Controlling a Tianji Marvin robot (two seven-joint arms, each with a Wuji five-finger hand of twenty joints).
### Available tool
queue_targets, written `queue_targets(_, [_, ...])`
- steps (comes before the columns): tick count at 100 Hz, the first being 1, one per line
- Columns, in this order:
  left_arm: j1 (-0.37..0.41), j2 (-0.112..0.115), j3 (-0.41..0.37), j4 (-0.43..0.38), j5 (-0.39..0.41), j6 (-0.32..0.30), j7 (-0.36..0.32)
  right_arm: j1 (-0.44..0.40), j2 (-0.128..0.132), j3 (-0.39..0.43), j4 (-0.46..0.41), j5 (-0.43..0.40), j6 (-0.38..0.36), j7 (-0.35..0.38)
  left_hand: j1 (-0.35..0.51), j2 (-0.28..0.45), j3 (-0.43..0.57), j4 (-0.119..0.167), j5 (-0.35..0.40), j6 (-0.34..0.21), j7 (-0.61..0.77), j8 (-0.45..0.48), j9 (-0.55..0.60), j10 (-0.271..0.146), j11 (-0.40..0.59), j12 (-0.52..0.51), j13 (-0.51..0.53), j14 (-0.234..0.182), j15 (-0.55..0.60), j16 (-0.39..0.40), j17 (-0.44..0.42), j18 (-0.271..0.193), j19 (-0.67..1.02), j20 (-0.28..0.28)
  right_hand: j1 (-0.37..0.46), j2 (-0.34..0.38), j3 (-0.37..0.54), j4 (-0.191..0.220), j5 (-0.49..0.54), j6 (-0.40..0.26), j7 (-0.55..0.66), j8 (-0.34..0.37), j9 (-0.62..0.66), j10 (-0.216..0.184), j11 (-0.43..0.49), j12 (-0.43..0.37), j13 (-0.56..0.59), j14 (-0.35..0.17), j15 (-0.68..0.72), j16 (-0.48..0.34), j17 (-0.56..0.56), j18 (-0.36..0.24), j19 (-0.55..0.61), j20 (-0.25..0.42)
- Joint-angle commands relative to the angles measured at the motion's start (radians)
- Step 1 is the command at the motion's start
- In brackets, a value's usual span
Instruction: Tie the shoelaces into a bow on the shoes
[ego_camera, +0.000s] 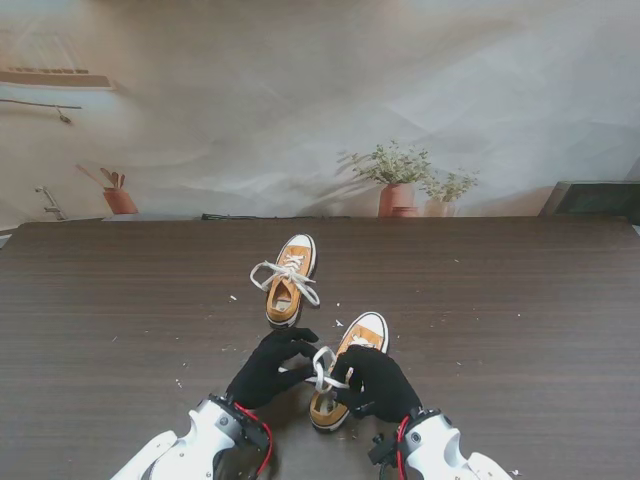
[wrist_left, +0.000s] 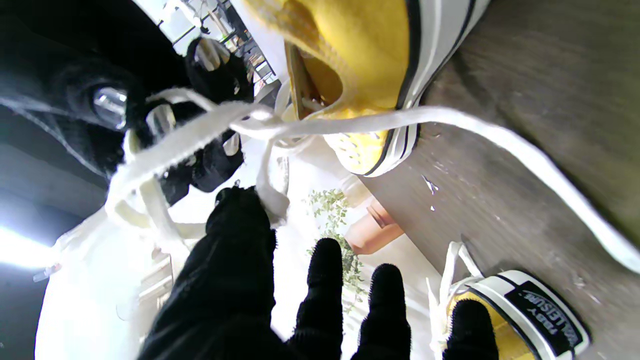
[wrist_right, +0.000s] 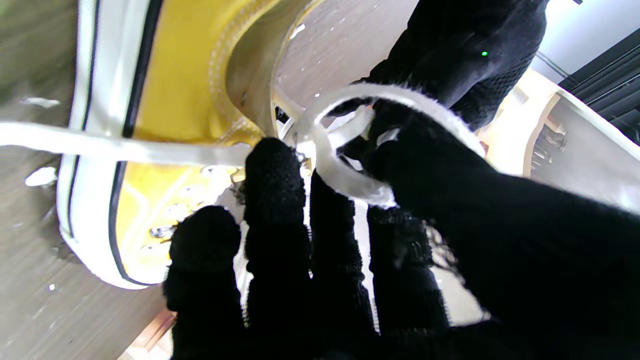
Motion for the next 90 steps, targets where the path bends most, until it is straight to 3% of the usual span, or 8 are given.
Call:
queue_targets(1, [-0.005,-0.004,0.0,-0.005,-0.015,0.01,-0.028,0.0,-0.002,0.006,0.006,0.006,0.01,0.006,0.049,0.04,-0.025,0.021,0.024,0.002,0.041,0.029,-0.022,-0.017,0.005,0.023,-0.027,-0.025,-0.022,-0.027,-0.018,-0.041,-0.003,0.012,0.008,0.003,0.029,0.023,0.04,-0.081,0.01,0.026,0.013,-0.016,-0.009,0.011,0.019,-0.008,0.006,-0.009,-0.006,-0.024,0.004,-0.009])
queue_targets(19, [-0.008,-0.007,-0.001,-0.002,-0.007,0.038,-0.014,0.002,-0.006,0.018,0.016,0.007,0.032,-0.007,0.064,-0.025,0.001,0.032,0.134,0.028,-0.031,-0.048,0.041,0.001,-0.007,0.004,0.004,-0.003,-0.02,-0.023,-0.001,-0.028,-0.001,0.007,0.007,0.0,0.032,0.025,0.044,-0.092,0.008,0.025,0.017,-0.013,-0.008,0.011,0.022,-0.003,0.005,-0.009,-0.007,-0.021,0.003,-0.009])
queue_targets(47, [0.021,-0.005,-0.028,-0.019,0.017,0.077,-0.005,-0.018,-0.012,0.037,0.006,0.011,0.078,-0.029,0.077,-0.061,0.035,0.029,0.157,0.043,-0.017,-0.043,0.057,-0.001,-0.002,-0.002,0.006,0.004,-0.024,-0.028,0.013,-0.022,0.0,0.002,0.027,-0.009,0.049,0.022,0.051,-0.05,0.015,0.028,0.025,0.0,-0.009,0.009,0.023,0.01,0.007,-0.009,-0.011,-0.01,0.004,-0.009])
queue_targets(50, [0.026,-0.004,-0.033,-0.021,0.022,0.081,-0.005,-0.023,-0.012,0.039,0.004,0.01,0.082,-0.031,0.035,-0.082,0.118,0.006,0.156,0.039,-0.006,-0.046,0.056,-0.001,0.004,-0.012,0.006,0.004,-0.026,-0.037,0.015,-0.022,-0.002,-0.006,0.028,-0.009,0.053,0.02,0.052,-0.043,0.017,0.032,0.024,0.0,-0.009,0.008,0.023,0.01,0.008,-0.009,-0.012,-0.009,0.004,-0.009])
queue_targets(63, [0.046,-0.004,-0.052,-0.031,0.038,0.108,0.007,-0.034,-0.012,0.046,0.002,-0.024,0.097,-0.051,0.03,-0.102,0.144,0.001,0.165,0.048,-0.001,-0.046,0.064,0.002,0.008,-0.011,0.008,0.008,-0.026,-0.038,0.014,-0.023,0.0,-0.006,0.03,-0.005,0.057,0.017,0.051,-0.04,0.019,0.043,0.026,0.003,-0.008,0.007,0.024,0.01,0.01,-0.008,-0.01,-0.009,0.006,-0.008])
queue_targets(70, [0.053,-0.003,-0.06,-0.037,0.046,0.125,0.01,-0.037,-0.014,0.049,0.005,-0.027,0.107,-0.06,-0.015,-0.134,0.242,-0.021,0.174,0.059,0.002,-0.067,0.073,0.004,0.007,-0.009,0.011,0.012,-0.027,-0.037,0.015,-0.02,0.0,-0.008,0.035,-0.013,0.065,0.017,0.056,-0.036,0.016,0.05,0.038,0.003,-0.007,0.005,0.03,0.014,0.011,-0.009,-0.004,-0.006,0.008,-0.009])
queue_targets(82, [0.06,-0.002,-0.069,-0.045,0.058,0.154,0.008,-0.032,-0.019,0.053,0.023,-0.042,0.125,-0.093,-0.024,-0.157,0.267,-0.023,0.195,0.069,-0.01,-0.09,0.091,0.007,0.006,-0.015,0.018,0.018,-0.026,-0.039,0.019,-0.019,0.0,-0.01,0.036,-0.045,0.091,0.016,0.086,-0.05,0.007,0.055,0.118,-0.055,-0.01,-0.001,0.065,0.02,0.012,-0.017,0.023,0.0,0.013,-0.015])
queue_targets(90, [0.056,-0.003,-0.07,-0.043,0.059,0.165,0.011,-0.026,-0.024,0.056,0.036,-0.051,0.133,-0.117,-0.054,-0.183,0.332,-0.038,0.209,0.077,-0.014,-0.119,0.103,0.007,0.006,-0.022,0.021,0.021,-0.023,-0.04,0.022,-0.017,-0.001,-0.013,0.035,-0.074,0.113,0.016,0.111,-0.052,0.003,0.048,0.178,-0.063,-0.013,0.004,0.106,0.022,0.021,-0.025,0.053,0.008,0.02,-0.022])
